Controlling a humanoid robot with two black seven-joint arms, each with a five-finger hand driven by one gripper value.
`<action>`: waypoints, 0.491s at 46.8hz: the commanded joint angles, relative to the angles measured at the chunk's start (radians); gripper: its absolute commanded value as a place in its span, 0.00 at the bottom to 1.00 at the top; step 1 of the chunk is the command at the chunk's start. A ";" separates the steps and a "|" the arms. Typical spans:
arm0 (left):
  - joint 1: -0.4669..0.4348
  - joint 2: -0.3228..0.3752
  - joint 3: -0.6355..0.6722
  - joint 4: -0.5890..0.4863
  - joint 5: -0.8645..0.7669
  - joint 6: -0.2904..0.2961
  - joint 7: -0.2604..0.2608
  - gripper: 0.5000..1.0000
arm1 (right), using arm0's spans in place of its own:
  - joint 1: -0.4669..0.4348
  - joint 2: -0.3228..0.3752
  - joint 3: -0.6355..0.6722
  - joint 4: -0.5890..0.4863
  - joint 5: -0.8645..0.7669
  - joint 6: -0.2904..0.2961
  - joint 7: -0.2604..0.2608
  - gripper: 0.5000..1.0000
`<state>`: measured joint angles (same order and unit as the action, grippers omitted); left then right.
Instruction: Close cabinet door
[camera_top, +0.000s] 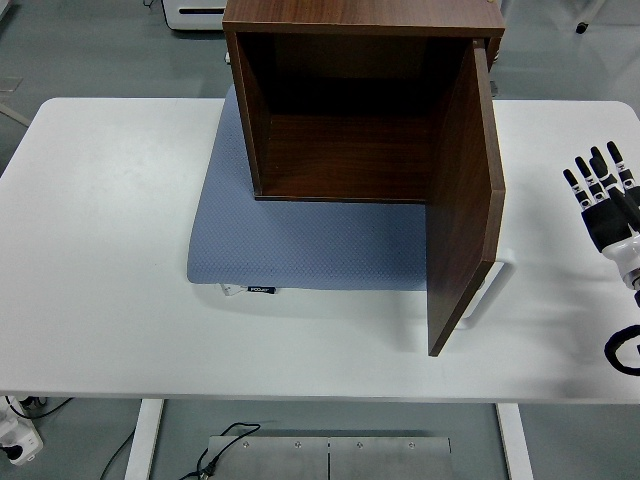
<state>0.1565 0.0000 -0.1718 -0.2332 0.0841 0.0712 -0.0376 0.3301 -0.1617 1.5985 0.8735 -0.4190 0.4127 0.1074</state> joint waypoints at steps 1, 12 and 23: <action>0.002 0.000 0.000 0.000 0.000 0.001 -0.001 1.00 | 0.001 0.001 0.000 -0.001 0.000 0.000 0.000 1.00; 0.006 0.000 0.000 0.000 0.000 0.001 -0.001 1.00 | 0.003 0.001 0.000 -0.001 -0.001 0.000 0.000 1.00; 0.005 0.000 -0.002 0.002 0.000 0.004 -0.001 1.00 | 0.003 0.001 0.000 -0.001 0.000 0.000 0.000 1.00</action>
<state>0.1611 0.0000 -0.1718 -0.2333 0.0842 0.0738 -0.0384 0.3332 -0.1610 1.5983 0.8731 -0.4194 0.4118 0.1074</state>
